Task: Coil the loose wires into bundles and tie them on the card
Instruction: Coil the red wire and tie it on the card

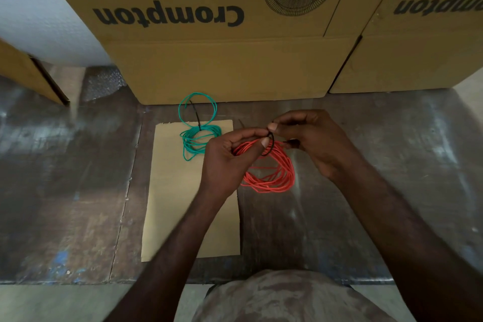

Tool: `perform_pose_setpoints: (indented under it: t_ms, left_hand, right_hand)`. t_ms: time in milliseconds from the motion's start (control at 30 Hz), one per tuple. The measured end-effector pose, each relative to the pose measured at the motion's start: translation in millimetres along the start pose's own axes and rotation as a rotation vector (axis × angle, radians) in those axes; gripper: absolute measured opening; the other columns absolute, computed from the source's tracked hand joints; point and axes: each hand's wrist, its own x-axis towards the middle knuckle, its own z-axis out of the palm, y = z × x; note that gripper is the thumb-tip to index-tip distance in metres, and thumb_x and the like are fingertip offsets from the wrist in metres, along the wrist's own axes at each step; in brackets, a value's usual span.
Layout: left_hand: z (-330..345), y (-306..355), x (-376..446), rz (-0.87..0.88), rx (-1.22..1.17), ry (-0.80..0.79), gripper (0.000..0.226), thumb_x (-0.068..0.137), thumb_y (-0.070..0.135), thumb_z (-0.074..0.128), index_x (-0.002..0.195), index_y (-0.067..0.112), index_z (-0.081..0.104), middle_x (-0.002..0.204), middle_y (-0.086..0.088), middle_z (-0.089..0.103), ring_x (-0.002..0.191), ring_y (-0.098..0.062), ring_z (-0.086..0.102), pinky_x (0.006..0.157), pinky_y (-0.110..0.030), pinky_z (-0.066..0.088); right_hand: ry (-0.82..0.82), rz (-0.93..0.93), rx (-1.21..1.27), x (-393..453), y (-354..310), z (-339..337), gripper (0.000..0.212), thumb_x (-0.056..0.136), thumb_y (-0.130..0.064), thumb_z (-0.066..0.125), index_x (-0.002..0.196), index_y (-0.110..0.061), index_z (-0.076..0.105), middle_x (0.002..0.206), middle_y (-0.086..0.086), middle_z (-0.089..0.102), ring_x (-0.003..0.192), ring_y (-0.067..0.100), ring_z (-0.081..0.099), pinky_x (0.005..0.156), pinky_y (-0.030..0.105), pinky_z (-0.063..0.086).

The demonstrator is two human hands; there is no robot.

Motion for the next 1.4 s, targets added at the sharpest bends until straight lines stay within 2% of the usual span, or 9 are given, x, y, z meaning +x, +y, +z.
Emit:
perform_pose_setpoints:
  t_ms: [133, 233, 533, 700, 867, 1100, 1233, 1333, 1400]
  left_hand:
    - [-4, 0, 2, -0.019, -0.026, -0.041, 0.024, 0.092, 0.001, 0.078, 0.114, 0.011, 0.080, 0.101, -0.005, 0.083, 0.088, -0.015, 0.077, 0.085, -0.028, 0.061]
    - [-3, -1, 0, -0.046, -0.037, -0.083, 0.020, 0.092, -0.001, 0.077, 0.111, 0.005, 0.080, 0.093, -0.002, 0.083, 0.080, -0.006, 0.074, 0.075, -0.018, 0.056]
    - [-3, -1, 3, -0.029, 0.010, -0.087, 0.012, 0.098, 0.004, 0.071, 0.106, 0.008, 0.078, 0.084, 0.010, 0.078, 0.069, 0.008, 0.062, 0.068, -0.012, 0.047]
    - [-13, -7, 6, 0.063, 0.229, -0.107, 0.010, 0.096, 0.018, 0.079, 0.105, 0.015, 0.080, 0.096, 0.004, 0.081, 0.088, -0.009, 0.074, 0.084, -0.033, 0.059]
    - [-13, -12, -4, 0.107, 0.269, -0.108, 0.009, 0.098, 0.021, 0.077, 0.103, 0.014, 0.080, 0.093, -0.002, 0.079, 0.086, -0.008, 0.071, 0.082, -0.041, 0.060]
    - [-15, -16, -3, 0.091, 0.170, -0.061, 0.007, 0.099, 0.016, 0.075, 0.103, 0.011, 0.079, 0.091, 0.003, 0.077, 0.084, -0.003, 0.067, 0.080, -0.026, 0.053]
    - [-29, -21, -3, -0.023, -0.005, 0.072, 0.012, 0.098, 0.013, 0.074, 0.109, 0.010, 0.077, 0.078, -0.001, 0.073, 0.060, -0.011, 0.056, 0.062, -0.030, 0.050]
    - [-48, -26, -8, -0.062, -0.087, 0.171, 0.017, 0.100, 0.014, 0.072, 0.114, 0.006, 0.075, 0.073, -0.006, 0.070, 0.052, -0.017, 0.049, 0.054, -0.030, 0.049]
    - [-64, -29, -13, -0.073, -0.090, 0.196, 0.018, 0.099, 0.016, 0.073, 0.114, 0.005, 0.075, 0.069, -0.003, 0.069, 0.052, -0.017, 0.049, 0.052, -0.030, 0.049]
  right_hand:
    - [0.010, 0.024, 0.016, 3, -1, -1, 0.007, 0.086, -0.012, 0.081, 0.092, -0.007, 0.082, 0.086, 0.009, 0.072, 0.074, 0.007, 0.061, 0.062, 0.026, 0.042]
    - [0.074, 0.020, 0.055, 8, -6, -7, 0.005, 0.084, -0.010, 0.083, 0.085, -0.015, 0.082, 0.090, 0.003, 0.075, 0.080, 0.007, 0.059, 0.062, 0.026, 0.036]
    - [0.013, -0.097, 0.225, 9, -20, -13, 0.005, 0.096, -0.001, 0.068, 0.092, -0.002, 0.072, 0.103, 0.023, 0.076, 0.098, 0.035, 0.074, 0.094, 0.045, 0.060]
    - [-0.048, -0.161, 0.214, 6, -21, -2, 0.009, 0.101, 0.002, 0.060, 0.093, 0.001, 0.063, 0.091, 0.019, 0.070, 0.080, 0.030, 0.071, 0.086, 0.055, 0.062]
    - [0.027, -0.283, 0.088, 7, -19, 14, 0.012, 0.101, 0.007, 0.059, 0.091, 0.007, 0.064, 0.080, 0.019, 0.064, 0.062, 0.019, 0.058, 0.065, 0.038, 0.060]
    - [-0.008, -0.260, 0.048, 16, -25, 13, 0.011, 0.101, 0.003, 0.063, 0.097, 0.012, 0.066, 0.086, 0.022, 0.071, 0.071, 0.029, 0.068, 0.075, 0.045, 0.062]
    - [-0.118, -0.174, 0.005, 26, -26, 19, 0.022, 0.101, -0.008, 0.066, 0.120, 0.005, 0.067, 0.108, 0.027, 0.075, 0.094, 0.032, 0.074, 0.087, 0.042, 0.059]
    - [-0.356, -0.056, -0.082, 19, -4, 36, 0.042, 0.101, -0.007, 0.066, 0.142, -0.005, 0.054, 0.113, 0.010, 0.075, 0.098, 0.013, 0.071, 0.085, 0.026, 0.056]
    - [-0.512, -0.044, -0.176, 13, 21, 46, 0.042, 0.100, -0.015, 0.069, 0.141, -0.011, 0.060, 0.123, 0.010, 0.076, 0.112, 0.013, 0.072, 0.096, 0.035, 0.060]
